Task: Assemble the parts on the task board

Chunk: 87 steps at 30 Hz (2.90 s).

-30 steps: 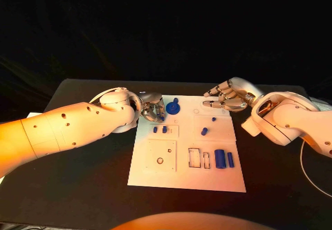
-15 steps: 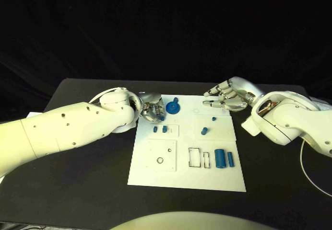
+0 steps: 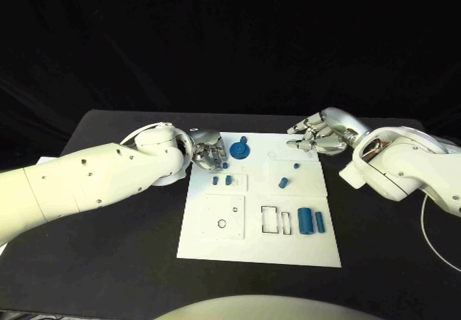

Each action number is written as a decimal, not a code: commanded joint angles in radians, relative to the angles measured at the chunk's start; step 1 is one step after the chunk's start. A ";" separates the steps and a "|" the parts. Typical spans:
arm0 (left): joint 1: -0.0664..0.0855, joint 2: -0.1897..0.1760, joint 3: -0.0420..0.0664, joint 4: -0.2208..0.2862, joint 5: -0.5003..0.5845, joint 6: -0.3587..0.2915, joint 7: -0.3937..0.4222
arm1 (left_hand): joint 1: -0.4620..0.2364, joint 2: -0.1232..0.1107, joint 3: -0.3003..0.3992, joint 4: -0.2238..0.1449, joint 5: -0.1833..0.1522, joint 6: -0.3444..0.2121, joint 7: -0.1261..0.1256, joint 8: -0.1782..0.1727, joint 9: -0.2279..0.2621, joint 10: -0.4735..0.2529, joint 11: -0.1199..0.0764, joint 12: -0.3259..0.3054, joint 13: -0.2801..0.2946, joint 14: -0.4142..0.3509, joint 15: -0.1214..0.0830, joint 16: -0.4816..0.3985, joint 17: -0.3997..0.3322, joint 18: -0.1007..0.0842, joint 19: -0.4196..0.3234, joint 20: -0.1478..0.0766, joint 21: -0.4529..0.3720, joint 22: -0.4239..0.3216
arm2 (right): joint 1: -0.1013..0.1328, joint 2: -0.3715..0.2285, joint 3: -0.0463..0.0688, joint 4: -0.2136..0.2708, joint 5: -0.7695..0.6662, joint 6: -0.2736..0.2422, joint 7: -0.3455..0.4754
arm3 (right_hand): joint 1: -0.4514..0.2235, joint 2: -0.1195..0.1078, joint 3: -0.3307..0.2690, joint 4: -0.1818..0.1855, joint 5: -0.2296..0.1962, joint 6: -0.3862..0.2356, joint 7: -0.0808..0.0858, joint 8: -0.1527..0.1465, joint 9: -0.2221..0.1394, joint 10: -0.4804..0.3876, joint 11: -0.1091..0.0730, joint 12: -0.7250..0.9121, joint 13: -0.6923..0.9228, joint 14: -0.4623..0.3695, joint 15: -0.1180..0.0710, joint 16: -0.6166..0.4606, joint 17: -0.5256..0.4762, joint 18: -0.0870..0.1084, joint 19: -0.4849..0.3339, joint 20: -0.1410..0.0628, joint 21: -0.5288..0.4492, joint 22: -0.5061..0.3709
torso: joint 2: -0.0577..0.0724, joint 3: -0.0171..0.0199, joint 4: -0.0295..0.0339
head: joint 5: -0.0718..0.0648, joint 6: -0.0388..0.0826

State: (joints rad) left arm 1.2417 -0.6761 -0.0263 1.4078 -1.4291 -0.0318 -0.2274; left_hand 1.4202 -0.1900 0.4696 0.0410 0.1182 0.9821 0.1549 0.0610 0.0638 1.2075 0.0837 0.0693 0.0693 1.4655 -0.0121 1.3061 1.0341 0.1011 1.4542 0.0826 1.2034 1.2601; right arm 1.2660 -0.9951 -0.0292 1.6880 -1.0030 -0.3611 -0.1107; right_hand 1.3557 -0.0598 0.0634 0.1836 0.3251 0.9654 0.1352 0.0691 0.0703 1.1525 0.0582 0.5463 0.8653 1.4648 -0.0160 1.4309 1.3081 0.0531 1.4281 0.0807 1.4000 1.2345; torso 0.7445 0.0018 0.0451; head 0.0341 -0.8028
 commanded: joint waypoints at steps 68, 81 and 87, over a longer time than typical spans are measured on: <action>-0.033 -0.227 -0.003 0.186 1.522 -0.266 0.592 | -0.034 0.047 -0.028 -0.015 -0.008 0.087 0.012 0.045 0.006 -0.019 0.008 0.072 0.017 -0.200 0.020 -0.250 -0.430 0.080 -0.251 0.027 -0.545 -0.401 | -0.084 0.111 -0.001 -0.067 -0.845 0.233 -0.197 | 0.077 -0.051 0.436 -0.163 -0.237 0.248 -0.030 0.023 0.027 0.112 -0.016 -0.448 -0.725 0.059 -0.019 -0.065 -0.017 0.031 -0.016 -0.008 -0.069 -0.091 | 0.001 0.0004 -0.0006 | -0.053 0.015; -0.033 -0.229 -0.003 0.178 1.522 -0.264 0.587 | -0.031 0.048 -0.031 -0.018 -0.007 0.087 0.012 0.045 0.006 -0.020 0.008 0.075 0.018 -0.202 0.020 -0.251 -0.433 0.080 -0.251 0.027 -0.548 -0.403 | -0.060 0.048 0.005 0.018 -0.813 0.145 -0.215 | 0.052 -0.051 0.438 -0.162 -0.249 0.253 -0.029 0.022 0.033 0.121 -0.014 -0.456 -0.732 0.059 -0.018 -0.064 -0.017 0.030 -0.013 -0.009 -0.066 -0.086 | 0.000 -0.0003 -0.0010 | -0.056 0.016; -0.033 -0.228 -0.004 0.177 1.522 -0.267 0.581 | -0.029 0.049 -0.032 -0.019 -0.007 0.086 0.013 0.045 0.006 -0.022 0.009 0.076 0.018 -0.203 0.020 -0.252 -0.437 0.081 -0.253 0.027 -0.553 -0.407 | -0.050 0.025 0.008 0.067 -0.793 0.140 -0.222 | 0.050 -0.052 0.439 -0.163 -0.249 0.251 -0.028 0.021 0.033 0.120 -0.014 -0.458 -0.733 0.059 -0.019 -0.063 -0.016 0.030 -0.012 -0.009 -0.065 -0.085 | 0.001 -0.0003 -0.0001 | -0.053 0.017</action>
State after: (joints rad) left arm 1.2085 -0.9052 -0.0304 1.5839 0.0876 -0.3147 0.3529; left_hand 1.3867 -0.1474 0.4430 0.0231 0.1116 1.0663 0.1672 0.1035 0.0706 1.1898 0.0944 0.1393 0.0861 1.2670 0.0078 1.0568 0.5985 0.1639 1.2058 0.1091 0.6542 0.8541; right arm 1.2156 -0.9700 -0.0212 1.7451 -1.8105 -0.2002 -0.3197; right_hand 1.4172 -0.1095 0.4955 0.0192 0.0785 1.2091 0.1053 0.0842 0.1033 1.2541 0.0580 0.0946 0.1326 1.4684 -0.0270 1.3634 1.2917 0.0771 1.4108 0.0733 1.3286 1.1490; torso 0.7444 0.0016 0.0443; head -0.0203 -0.7866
